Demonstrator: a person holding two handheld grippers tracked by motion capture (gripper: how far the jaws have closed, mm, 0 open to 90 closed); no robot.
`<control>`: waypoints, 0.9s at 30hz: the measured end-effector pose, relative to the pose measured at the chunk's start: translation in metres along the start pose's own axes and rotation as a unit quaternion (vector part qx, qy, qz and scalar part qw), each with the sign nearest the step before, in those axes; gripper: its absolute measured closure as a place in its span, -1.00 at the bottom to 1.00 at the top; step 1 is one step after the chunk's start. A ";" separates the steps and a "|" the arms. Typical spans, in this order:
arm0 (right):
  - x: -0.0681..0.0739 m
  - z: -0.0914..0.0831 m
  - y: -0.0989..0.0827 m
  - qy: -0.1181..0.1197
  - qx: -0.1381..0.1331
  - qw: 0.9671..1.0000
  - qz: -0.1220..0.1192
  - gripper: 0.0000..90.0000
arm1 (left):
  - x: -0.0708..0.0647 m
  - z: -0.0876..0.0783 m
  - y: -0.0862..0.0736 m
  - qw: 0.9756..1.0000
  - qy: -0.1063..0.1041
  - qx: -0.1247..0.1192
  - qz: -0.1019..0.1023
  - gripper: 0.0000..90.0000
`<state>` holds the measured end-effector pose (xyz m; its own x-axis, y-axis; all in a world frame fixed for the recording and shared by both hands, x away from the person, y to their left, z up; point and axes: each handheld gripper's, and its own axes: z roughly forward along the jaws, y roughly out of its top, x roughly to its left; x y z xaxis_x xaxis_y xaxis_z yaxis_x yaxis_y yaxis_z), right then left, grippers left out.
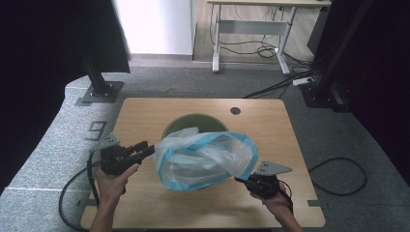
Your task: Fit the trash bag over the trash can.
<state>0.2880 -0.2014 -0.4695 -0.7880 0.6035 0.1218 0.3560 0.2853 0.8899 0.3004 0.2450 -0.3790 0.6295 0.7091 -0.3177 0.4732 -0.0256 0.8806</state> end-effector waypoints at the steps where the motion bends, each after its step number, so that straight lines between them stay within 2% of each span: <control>1: 0.000 0.000 0.000 -0.001 0.000 1.000 0.000 0.98 | -0.003 0.001 0.002 1.000 -0.005 0.002 0.003 0.16; 3: -0.001 0.001 0.000 -0.002 0.001 1.000 0.001 0.98 | -0.011 0.005 0.006 1.000 -0.012 0.006 0.014 0.02; 4: -0.001 0.001 0.000 -0.003 0.001 1.000 0.001 0.98 | -0.019 0.010 0.009 0.999 -0.021 0.015 0.025 -0.03; 6: -0.001 0.001 0.000 -0.003 0.001 1.000 0.002 0.98 | -0.023 0.013 0.010 0.999 -0.023 0.020 0.030 -0.08; 10: -0.002 -0.002 0.003 0.008 -0.007 1.000 0.008 0.98 | -0.037 0.028 0.014 0.996 -0.038 0.062 0.050 -0.32; 11: -0.002 -0.002 0.003 0.008 -0.007 1.000 0.008 0.98 | -0.037 0.028 0.014 0.996 -0.038 0.062 0.050 -0.35; 12: -0.002 -0.002 0.004 0.008 -0.009 1.000 0.008 0.98 | -0.041 0.035 0.015 0.994 -0.036 0.082 0.058 -0.39; 14: -0.002 -0.003 0.004 0.008 -0.009 1.000 0.008 0.98 | -0.043 0.041 0.016 0.993 -0.026 0.097 0.066 -0.41; 16: -0.002 -0.003 0.003 0.007 -0.009 1.000 0.009 0.98 | -0.044 0.045 0.016 0.992 -0.008 0.102 0.071 -0.30; 18: -0.003 -0.003 0.002 0.008 -0.009 1.000 0.010 0.97 | -0.042 0.048 0.017 0.992 0.008 0.103 0.068 -0.05; 22: -0.003 -0.003 0.000 0.008 -0.010 1.000 0.013 0.98 | -0.037 0.049 0.018 0.994 0.009 0.094 0.052 0.43; 23: -0.003 -0.003 0.000 0.008 -0.010 1.000 0.013 0.98 | -0.035 0.049 0.018 0.995 0.006 0.091 0.048 0.43; 24: -0.004 -0.004 -0.002 0.007 -0.009 1.000 0.015 0.98 | -0.034 0.049 0.018 0.995 0.004 0.088 0.047 0.64; 27: -0.004 -0.004 -0.003 0.008 -0.012 1.000 0.016 0.97 | -0.029 0.049 0.017 0.996 0.002 0.080 0.046 0.82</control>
<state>0.2886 -0.2074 -0.4709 -0.7851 0.5992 0.1568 0.3688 0.2488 0.8956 0.3207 0.1898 -0.3725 0.6721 0.7017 -0.2366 0.5061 -0.2020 0.8385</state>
